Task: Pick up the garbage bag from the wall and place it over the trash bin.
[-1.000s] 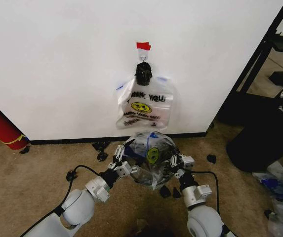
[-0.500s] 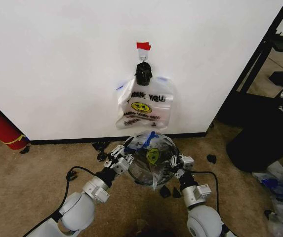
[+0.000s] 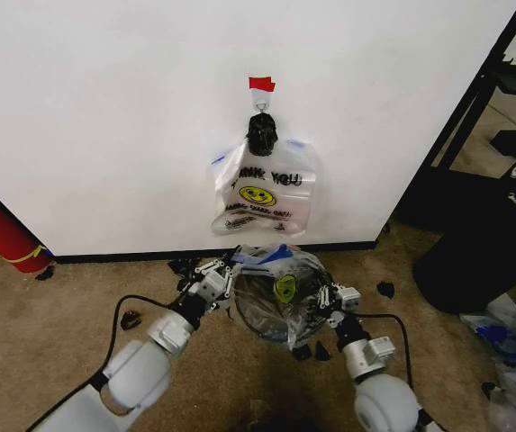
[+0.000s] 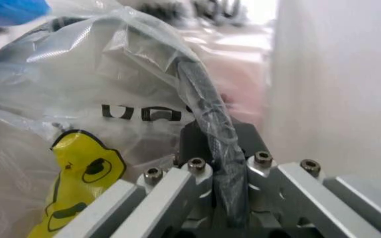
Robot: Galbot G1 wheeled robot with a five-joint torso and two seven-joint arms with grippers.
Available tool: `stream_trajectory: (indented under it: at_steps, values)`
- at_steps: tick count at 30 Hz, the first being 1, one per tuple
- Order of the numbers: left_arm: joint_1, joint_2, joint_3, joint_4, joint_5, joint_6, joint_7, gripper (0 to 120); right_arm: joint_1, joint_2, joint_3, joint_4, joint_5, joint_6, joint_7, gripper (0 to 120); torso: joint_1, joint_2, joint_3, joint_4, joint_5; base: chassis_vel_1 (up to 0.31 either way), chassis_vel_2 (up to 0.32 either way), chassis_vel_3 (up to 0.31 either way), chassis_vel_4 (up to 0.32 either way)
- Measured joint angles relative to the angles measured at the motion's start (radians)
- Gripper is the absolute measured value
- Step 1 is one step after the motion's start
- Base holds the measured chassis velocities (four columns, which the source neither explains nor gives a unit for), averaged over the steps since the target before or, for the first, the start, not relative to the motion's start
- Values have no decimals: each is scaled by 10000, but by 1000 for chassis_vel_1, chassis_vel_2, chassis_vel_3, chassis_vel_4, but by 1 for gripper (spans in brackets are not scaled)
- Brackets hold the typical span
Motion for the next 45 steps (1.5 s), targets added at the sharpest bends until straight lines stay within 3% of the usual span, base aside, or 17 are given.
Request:
stream_trajectory:
  at_steps: [4, 5, 11, 18, 27, 30, 34, 38, 45]
  values:
    - [-144, 304, -27, 12, -1525, 240, 508, 0, 164, -225, 1029, -786, 172, 787, -2811, 0, 0, 0, 0, 0, 1, 0, 0, 0, 0]
    - [-144, 304, -27, 12, -1525, 240, 508, 0, 164, -225, 1029, -786, 172, 787, -2811, 0, 0, 0, 0, 0, 1, 0, 0, 0, 0]
    - [-528, 386, 12, 315, -2510, 785, 742, 0, 407, -269, 1770, -1425, 810, 1332, -5733, 0, 0, 0, 0, -1, 1, 0, 0, 0, 0]
    - [-522, 355, 75, 906, -2240, 838, 1493, 0, 475, -194, 1855, -1583, 2143, 1536, -6810, 0, 0, 0, 0, 1, 1, 0, 0, 0, 0]
    - [-499, 146, 94, 1398, -1517, 634, 1613, 0, 332, -211, 1628, -1510, 3609, 1036, -6758, 0, 0, 0, 0, 0, 0, 0, 0, 0, 0]
    - [-232, 195, 115, 1377, -1693, 16, 1173, 18, 92, -272, 1257, -1295, 4284, 292, -5748, 0, 0, 0, 0, 2, 0, 0, 0, 0, 0]
    - [-174, 276, -64, 1382, -1789, -543, 1698, 31, -22, -253, 904, -1084, 4401, -142, -4661, 0, 0, 2, 0, 0, -1, 0, 0, 0, 0]
    - [-222, 317, -407, 1488, -2285, -1497, 2927, 48, -48, -137, 389, -787, 4126, -637, -2880, 0, 0, 2, 0, 0, -1, 0, 0, 0, 0]
    - [-175, 251, -1110, 1781, -2611, -2046, 4341, 71, 19, -15, -116, -165, 4528, -1217, -366, 0, 0, 2, 0, 1, -2, 0, 0, 0, 0]
